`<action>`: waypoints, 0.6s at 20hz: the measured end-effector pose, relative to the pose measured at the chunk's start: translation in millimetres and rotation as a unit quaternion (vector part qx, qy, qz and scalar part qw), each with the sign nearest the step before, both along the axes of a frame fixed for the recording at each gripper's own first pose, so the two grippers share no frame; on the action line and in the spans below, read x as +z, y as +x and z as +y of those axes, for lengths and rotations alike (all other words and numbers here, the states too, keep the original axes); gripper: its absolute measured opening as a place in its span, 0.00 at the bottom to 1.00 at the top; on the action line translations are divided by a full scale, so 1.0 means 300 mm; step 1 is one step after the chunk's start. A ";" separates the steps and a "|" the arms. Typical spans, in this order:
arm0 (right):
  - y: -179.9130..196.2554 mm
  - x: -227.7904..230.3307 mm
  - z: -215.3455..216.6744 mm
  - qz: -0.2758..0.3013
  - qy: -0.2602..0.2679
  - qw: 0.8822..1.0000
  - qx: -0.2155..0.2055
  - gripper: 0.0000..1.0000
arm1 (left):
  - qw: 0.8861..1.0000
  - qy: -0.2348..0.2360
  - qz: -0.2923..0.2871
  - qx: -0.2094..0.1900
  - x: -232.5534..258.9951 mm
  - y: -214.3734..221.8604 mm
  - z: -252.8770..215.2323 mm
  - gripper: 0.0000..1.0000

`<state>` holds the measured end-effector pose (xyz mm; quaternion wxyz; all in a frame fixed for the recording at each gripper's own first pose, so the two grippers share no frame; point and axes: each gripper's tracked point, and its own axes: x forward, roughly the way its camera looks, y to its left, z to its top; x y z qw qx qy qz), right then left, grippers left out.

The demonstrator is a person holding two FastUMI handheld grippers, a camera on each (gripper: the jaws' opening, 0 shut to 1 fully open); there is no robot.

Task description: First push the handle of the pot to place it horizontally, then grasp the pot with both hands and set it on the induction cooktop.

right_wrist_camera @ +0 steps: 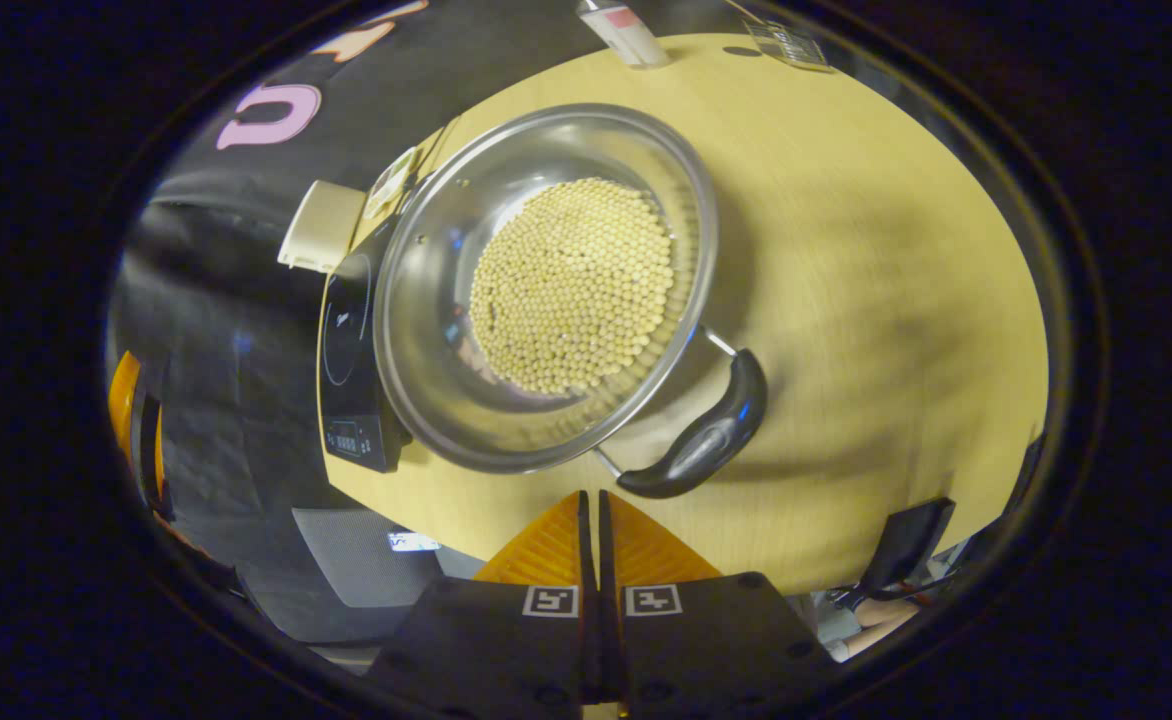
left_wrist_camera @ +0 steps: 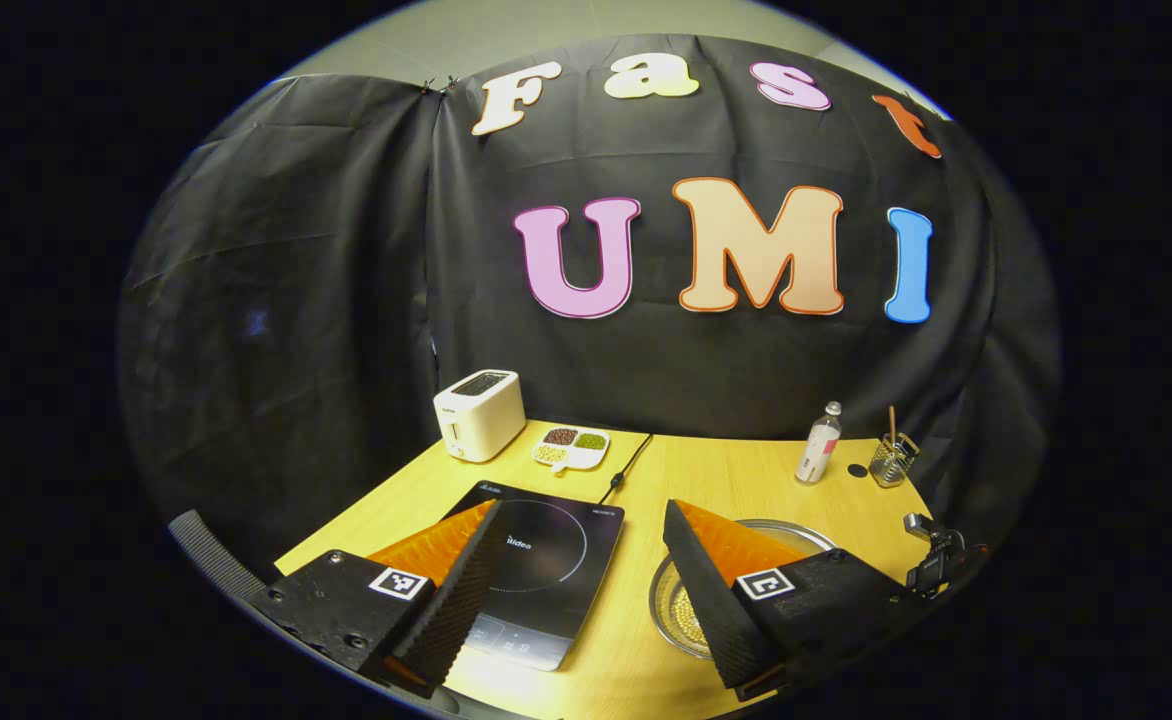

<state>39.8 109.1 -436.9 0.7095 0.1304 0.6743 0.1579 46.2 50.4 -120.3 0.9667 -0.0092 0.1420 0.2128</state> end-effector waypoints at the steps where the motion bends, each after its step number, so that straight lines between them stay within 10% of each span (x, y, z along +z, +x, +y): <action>1: 0.003 -0.007 -0.008 0.009 0.002 1.000 -0.005 0.03 | 1.000 -0.001 0.000 0.000 0.000 0.012 -0.001 0.96; 12: 0.199 -0.030 -0.087 -0.012 -0.023 0.999 -0.045 0.00 | 1.000 -0.014 0.018 -0.001 -0.042 0.079 -0.030 0.96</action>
